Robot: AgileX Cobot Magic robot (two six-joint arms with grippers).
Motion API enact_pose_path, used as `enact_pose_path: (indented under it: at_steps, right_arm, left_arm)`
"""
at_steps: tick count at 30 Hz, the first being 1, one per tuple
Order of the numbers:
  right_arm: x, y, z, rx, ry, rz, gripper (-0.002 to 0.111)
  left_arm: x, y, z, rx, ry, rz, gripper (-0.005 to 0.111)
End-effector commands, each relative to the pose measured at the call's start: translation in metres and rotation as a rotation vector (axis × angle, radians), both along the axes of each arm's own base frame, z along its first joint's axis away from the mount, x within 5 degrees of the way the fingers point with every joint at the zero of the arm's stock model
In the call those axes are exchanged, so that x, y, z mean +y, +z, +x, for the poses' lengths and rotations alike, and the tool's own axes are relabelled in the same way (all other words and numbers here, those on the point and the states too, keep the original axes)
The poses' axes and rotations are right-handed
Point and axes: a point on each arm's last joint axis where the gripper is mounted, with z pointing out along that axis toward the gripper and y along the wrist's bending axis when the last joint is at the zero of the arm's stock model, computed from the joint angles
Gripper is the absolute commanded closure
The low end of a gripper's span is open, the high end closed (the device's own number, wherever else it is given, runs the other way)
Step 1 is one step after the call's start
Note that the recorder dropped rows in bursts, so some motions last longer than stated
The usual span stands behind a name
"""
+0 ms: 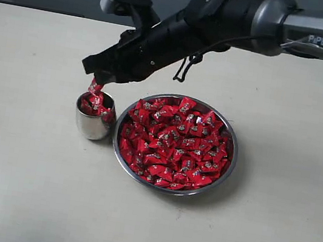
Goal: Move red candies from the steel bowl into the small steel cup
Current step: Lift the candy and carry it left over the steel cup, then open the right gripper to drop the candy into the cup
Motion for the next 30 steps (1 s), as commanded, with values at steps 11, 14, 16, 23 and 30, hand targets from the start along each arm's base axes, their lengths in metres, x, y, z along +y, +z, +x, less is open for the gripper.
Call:
enact_pose_path:
  at_steps: [11, 14, 16, 23, 30]
  right_arm:
    - [0.0086, -0.0110, -0.0021, 0.021, 0.013, -0.020, 0.109]
    - [0.0079, -0.0116, -0.0006, 0.001, 0.009, -0.031, 0.109]
    - [0.0069, -0.0126, -0.0002, -0.001, 0.005, -0.047, 0.109]
    - [0.0059, -0.0136, -0.0017, 0.001, 0.026, -0.063, 0.109]
    - [0.0062, -0.0133, -0.0015, 0.002, 0.023, -0.059, 0.060]
  left_arm:
    - [0.0000, -0.0009, -0.0002, -0.003, 0.001, -0.003, 0.106]
    - [0.0000, -0.0009, -0.0002, -0.003, 0.001, -0.003, 0.106]
    - [0.0000, -0.0009, -0.0002, -0.003, 0.001, -0.003, 0.106]
    - [0.0000, -0.0009, -0.0002, -0.003, 0.001, -0.003, 0.106]
    - [0.0000, -0.0009, -0.0002, -0.003, 0.001, -0.003, 0.106]
